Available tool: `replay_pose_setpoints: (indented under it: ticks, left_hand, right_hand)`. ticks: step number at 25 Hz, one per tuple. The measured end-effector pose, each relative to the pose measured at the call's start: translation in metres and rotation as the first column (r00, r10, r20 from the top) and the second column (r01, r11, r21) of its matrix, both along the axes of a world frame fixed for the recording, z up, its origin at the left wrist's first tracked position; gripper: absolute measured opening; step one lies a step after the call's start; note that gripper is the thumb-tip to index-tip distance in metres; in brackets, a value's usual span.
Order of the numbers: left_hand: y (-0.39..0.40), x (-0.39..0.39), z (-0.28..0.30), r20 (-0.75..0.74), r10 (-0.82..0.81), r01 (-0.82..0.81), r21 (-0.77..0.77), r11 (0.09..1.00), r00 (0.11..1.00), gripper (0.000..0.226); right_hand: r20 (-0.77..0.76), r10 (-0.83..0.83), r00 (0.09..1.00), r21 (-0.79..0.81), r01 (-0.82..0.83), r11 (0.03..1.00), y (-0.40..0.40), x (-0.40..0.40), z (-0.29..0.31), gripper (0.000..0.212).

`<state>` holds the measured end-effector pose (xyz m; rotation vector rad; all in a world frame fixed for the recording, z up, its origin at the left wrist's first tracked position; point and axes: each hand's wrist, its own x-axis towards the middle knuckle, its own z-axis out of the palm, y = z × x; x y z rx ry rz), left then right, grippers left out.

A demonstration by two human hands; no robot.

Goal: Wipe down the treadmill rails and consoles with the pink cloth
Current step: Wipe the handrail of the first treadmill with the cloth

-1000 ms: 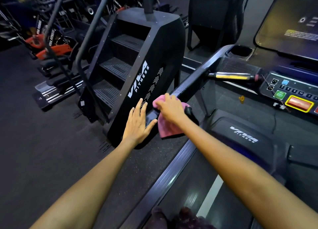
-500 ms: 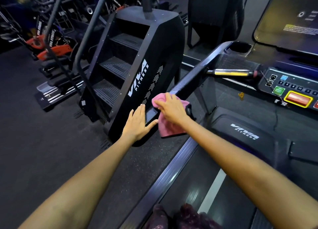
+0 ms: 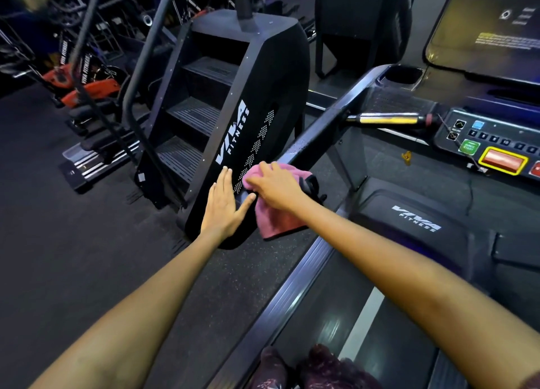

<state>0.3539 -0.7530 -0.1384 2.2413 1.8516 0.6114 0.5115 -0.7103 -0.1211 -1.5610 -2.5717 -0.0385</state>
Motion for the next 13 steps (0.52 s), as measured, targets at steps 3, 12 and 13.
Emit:
replay_pose_setpoints:
  ticks: [3,12,13]
  left_hand:
    - [-0.002,0.001,0.0,-0.071,-0.07,0.072,0.029,0.997,0.995,0.104]
    - [0.019,0.022,0.003,-0.164,-0.074,0.068,-0.045,0.997,0.984,0.058]
    - [0.027,0.03,0.007,-0.195,-0.037,0.031,-0.035,0.999,0.98,0.054]
  right_hand:
    - [-0.021,0.189,0.982,0.019,-0.188,0.982,-0.011,0.028,-0.011,0.037]
    - [-0.108,-0.199,0.974,-0.036,0.196,0.98,0.012,0.048,-0.017,0.035]
    - [-0.1,-0.172,0.98,-0.022,0.171,0.985,0.01,0.054,-0.023,0.037]
